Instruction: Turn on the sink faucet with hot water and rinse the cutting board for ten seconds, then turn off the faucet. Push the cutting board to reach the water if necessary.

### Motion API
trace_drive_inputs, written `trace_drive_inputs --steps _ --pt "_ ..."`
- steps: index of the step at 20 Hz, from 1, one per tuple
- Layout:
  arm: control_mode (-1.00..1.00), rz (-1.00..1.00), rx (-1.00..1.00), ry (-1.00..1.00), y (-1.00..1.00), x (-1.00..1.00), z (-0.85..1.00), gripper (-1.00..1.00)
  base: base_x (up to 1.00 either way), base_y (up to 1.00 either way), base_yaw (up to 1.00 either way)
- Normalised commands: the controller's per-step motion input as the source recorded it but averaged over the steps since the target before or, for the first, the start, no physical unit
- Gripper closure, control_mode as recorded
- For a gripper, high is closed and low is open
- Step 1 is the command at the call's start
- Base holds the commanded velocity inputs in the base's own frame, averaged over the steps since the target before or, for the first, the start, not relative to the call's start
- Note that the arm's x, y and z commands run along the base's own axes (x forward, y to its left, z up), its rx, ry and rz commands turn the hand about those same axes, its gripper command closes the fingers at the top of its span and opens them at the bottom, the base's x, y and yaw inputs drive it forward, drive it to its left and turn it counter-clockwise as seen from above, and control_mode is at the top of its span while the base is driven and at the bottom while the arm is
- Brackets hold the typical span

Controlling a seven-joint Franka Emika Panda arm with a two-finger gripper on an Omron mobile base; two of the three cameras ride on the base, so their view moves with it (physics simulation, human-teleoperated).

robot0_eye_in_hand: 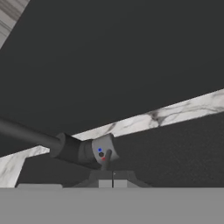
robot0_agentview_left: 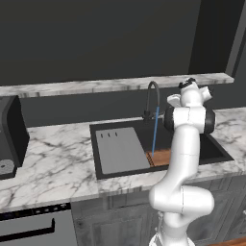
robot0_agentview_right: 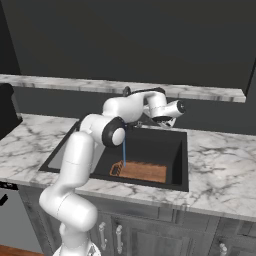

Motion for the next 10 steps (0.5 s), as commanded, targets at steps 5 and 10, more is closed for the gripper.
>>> trace_drive_inputs --steps 5,10 --pt "-1.00 -0.02 0.00 0.00 -0.20 0.01 0.00 1.00 0.00 0.00 0.00" --pt "-1.00 -0.03 -0.03 0.00 -0.13 0.00 -0.13 1.00 0.00 0.00 0.00"
